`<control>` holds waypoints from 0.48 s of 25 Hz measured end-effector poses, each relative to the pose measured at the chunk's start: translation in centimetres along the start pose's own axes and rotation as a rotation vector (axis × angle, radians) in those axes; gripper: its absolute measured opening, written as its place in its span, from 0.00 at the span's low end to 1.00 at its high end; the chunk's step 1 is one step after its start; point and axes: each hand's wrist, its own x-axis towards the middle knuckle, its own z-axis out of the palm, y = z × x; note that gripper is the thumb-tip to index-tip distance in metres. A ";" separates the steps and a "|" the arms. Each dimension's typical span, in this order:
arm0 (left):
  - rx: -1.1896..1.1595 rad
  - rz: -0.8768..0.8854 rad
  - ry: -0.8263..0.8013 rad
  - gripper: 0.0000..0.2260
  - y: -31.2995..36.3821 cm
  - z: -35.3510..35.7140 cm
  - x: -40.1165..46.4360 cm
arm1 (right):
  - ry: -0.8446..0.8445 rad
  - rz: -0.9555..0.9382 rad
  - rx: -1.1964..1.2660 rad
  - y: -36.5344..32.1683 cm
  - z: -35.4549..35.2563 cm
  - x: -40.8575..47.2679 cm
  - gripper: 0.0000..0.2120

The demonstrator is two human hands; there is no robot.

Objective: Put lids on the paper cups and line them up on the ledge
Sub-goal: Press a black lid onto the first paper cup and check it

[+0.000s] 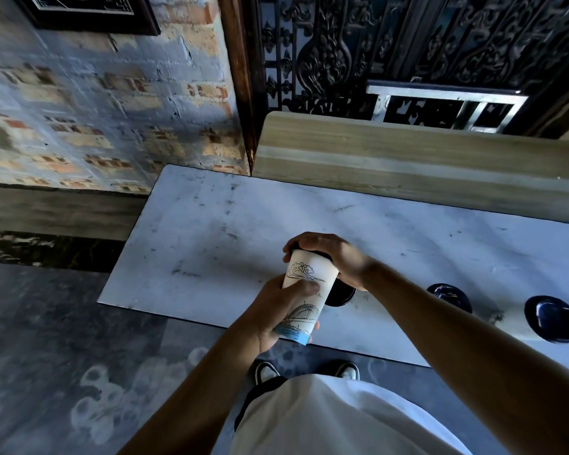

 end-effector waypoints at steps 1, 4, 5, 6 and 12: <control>0.011 -0.001 -0.002 0.21 0.1 0.0 0.1 | -0.006 0.011 -0.005 -0.2 -0.2 0.1 0.18; 0.006 -0.005 0.003 0.23 1.0 0.1 0.3 | 0.074 0.021 0.027 -1.0 -0.4 0.8 0.23; -0.026 -0.008 0.011 0.24 1.5 0.3 0.5 | 0.165 0.013 0.092 -1.2 -0.3 1.2 0.25; -0.076 -0.010 0.017 0.25 2.0 0.5 0.6 | 0.269 0.001 0.173 -1.2 -0.2 1.4 0.26; -0.251 -0.042 0.221 0.24 3.6 0.5 0.8 | 0.376 0.017 0.475 1.9 0.9 0.4 0.21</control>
